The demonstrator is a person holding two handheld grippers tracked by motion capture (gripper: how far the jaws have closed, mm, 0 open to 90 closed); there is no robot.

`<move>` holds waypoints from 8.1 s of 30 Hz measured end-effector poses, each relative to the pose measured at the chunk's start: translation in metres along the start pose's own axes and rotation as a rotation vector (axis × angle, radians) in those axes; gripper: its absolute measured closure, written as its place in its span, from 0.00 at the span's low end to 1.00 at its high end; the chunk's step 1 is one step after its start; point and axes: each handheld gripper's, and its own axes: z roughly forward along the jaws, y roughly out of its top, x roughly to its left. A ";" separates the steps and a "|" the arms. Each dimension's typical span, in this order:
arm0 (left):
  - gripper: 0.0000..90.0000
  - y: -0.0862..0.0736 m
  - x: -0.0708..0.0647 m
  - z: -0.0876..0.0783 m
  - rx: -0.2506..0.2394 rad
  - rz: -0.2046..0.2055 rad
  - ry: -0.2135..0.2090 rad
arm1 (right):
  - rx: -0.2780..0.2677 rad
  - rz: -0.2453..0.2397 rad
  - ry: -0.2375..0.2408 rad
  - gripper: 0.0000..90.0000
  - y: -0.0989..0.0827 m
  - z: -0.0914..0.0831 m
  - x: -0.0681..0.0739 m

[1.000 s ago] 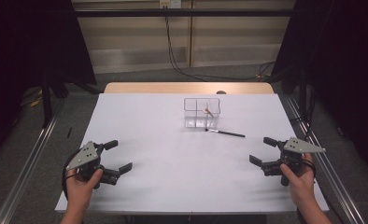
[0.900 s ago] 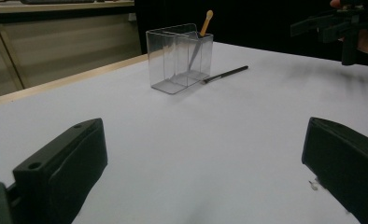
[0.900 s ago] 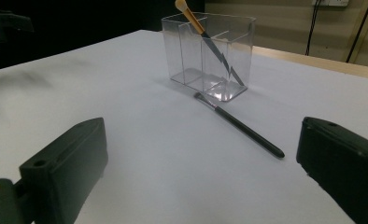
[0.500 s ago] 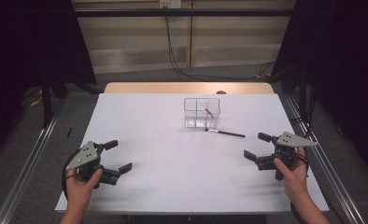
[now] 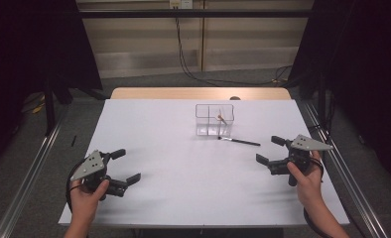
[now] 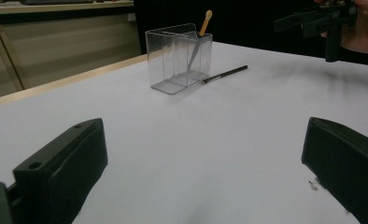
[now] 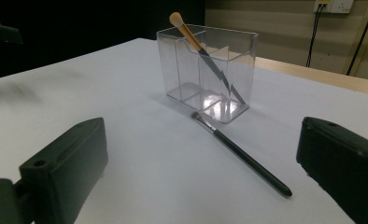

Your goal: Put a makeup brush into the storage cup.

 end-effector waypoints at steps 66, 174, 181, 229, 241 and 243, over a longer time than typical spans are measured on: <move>0.00 -0.002 0.001 0.000 0.003 -0.006 -0.005 | 0.008 0.032 0.012 0.02 0.016 0.067 -0.016; 0.00 -0.005 -0.001 0.002 0.023 -0.022 -0.035 | 0.603 -0.042 0.048 0.22 0.031 0.143 -0.030; 0.00 -0.005 0.000 0.002 0.023 -0.021 -0.036 | 0.662 -0.077 0.049 0.34 0.031 0.146 -0.031; 0.00 -0.005 0.000 0.001 0.027 -0.014 -0.033 | 0.805 -0.155 0.082 0.88 0.037 0.151 -0.023; 0.00 -0.005 0.000 0.000 0.025 -0.017 -0.035 | 0.877 -0.127 0.072 0.94 0.039 0.143 -0.023; 0.00 -0.005 0.000 0.001 0.027 -0.015 -0.034 | 0.883 -0.116 0.068 0.94 0.039 0.143 -0.023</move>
